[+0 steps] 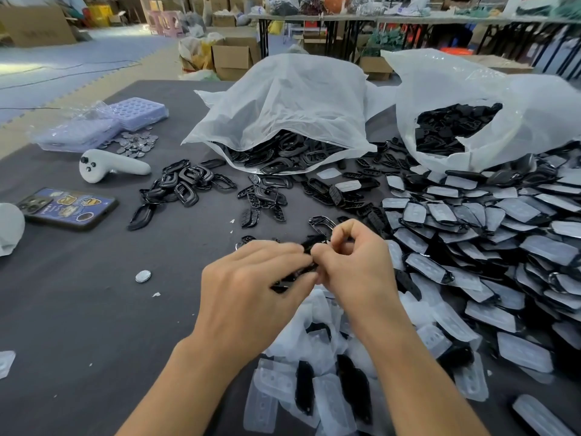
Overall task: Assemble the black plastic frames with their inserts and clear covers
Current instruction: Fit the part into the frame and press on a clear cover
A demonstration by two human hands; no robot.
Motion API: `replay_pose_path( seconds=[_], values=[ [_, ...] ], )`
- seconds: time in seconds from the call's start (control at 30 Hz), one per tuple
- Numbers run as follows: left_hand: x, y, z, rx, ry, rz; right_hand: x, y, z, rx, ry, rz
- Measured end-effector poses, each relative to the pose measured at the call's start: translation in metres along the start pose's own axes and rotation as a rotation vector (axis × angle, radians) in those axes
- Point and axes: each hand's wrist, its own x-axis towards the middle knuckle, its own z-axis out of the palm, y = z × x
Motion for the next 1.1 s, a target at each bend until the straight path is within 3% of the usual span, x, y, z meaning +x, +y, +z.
replay_pose_path(
  seconds=[0.1,0.23,0.3,0.43,0.5,0.6,0.87,1.1],
  values=[
    [0.004,0.003,-0.004,-0.181,-0.199,-0.438,0.0,-0.001,-0.007,-0.177,-0.087,-0.136],
    [0.007,-0.004,-0.003,-0.384,-0.383,-0.685,-0.005,-0.006,-0.007,-0.344,-0.171,-0.252],
    [0.008,-0.005,-0.002,-0.522,-0.381,-0.822,-0.006,-0.006,-0.005,-0.388,-0.14,-0.256],
    [0.009,-0.014,0.0,-0.615,-0.231,-1.01,0.0,-0.001,-0.014,-0.543,0.137,-0.29],
    [0.008,-0.021,0.0,-0.638,-0.163,-1.057,0.004,0.002,-0.021,-0.782,0.165,-0.261],
    [0.007,-0.027,0.001,-0.645,-0.12,-1.077,0.006,0.007,-0.021,-1.043,0.075,-0.228],
    [0.006,-0.027,0.004,-0.619,-0.14,-1.039,0.006,0.004,-0.02,-0.848,0.125,-0.217],
    [0.005,-0.024,0.004,-0.581,-0.186,-1.007,0.012,0.01,-0.019,-0.889,0.153,-0.309]
  ],
)
